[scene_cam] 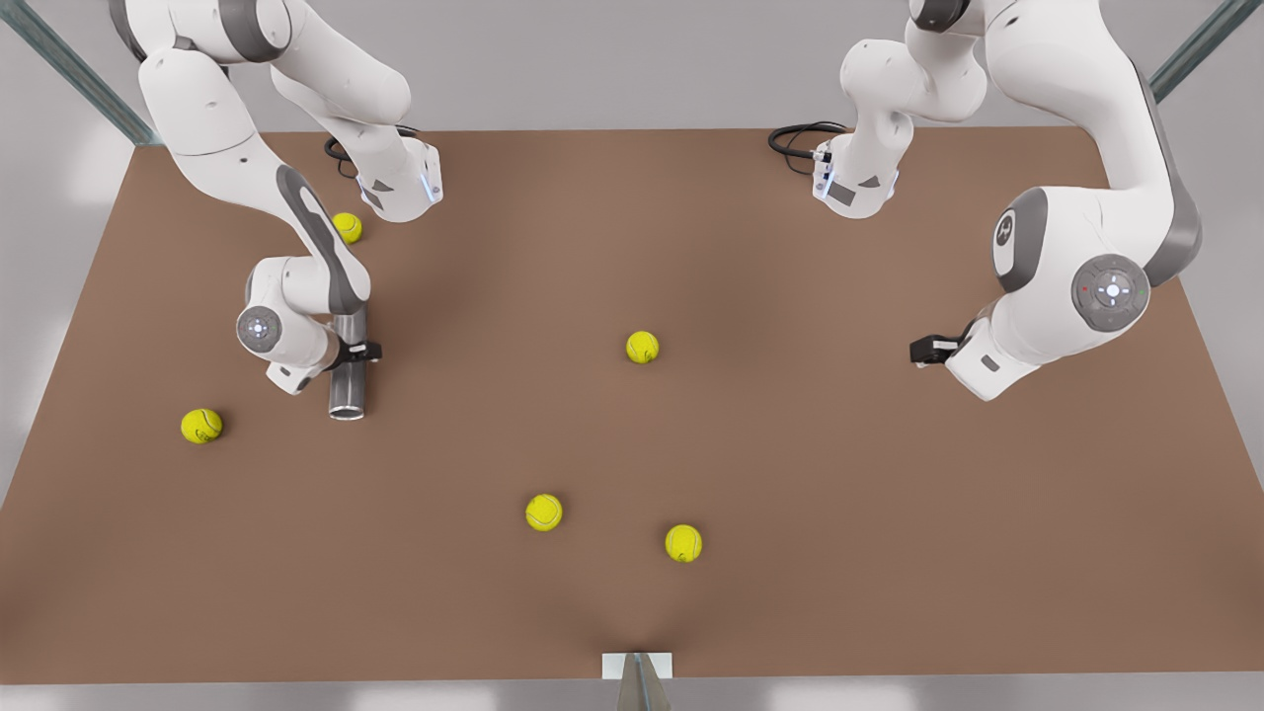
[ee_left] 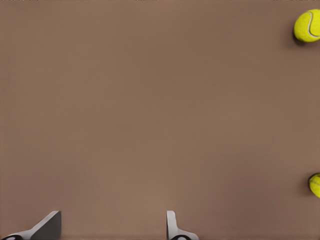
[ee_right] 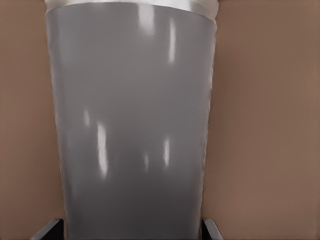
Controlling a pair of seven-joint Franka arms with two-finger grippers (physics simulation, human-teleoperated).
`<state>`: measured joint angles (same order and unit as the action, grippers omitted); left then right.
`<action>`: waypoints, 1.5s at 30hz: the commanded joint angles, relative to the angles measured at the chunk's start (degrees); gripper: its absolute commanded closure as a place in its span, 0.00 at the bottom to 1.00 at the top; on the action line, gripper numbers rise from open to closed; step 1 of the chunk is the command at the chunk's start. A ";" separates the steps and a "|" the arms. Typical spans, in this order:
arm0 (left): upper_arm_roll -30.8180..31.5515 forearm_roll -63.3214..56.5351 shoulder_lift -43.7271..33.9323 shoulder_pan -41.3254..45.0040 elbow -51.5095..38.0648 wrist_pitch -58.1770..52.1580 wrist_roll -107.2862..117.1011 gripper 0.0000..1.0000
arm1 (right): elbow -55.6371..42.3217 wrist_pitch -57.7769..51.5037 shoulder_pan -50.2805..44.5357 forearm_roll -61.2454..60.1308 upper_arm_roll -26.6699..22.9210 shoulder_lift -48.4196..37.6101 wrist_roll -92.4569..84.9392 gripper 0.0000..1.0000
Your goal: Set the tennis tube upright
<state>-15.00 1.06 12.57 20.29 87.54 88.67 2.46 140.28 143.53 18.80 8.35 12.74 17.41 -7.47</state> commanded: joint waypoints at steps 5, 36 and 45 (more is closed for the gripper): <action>-0.03 -0.01 0.00 0.02 0.00 -0.08 0.00 0.00 | 0.08 -0.09 0.28 0.70 0.01 -0.10 0.00 0.00; -0.03 -0.01 0.08 -0.07 0.88 0.10 0.00 0.00 | 0.08 -0.27 -0.08 0.79 0.01 0.17 0.00 0.29; -0.03 -0.01 0.08 0.02 0.88 0.10 0.00 0.00 | -6.51 -13.36 -0.60 0.70 1.94 -0.89 0.18 0.28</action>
<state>-15.02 1.06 12.66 20.26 88.42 88.77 2.46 132.89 129.29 18.19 8.94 15.38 16.52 -7.42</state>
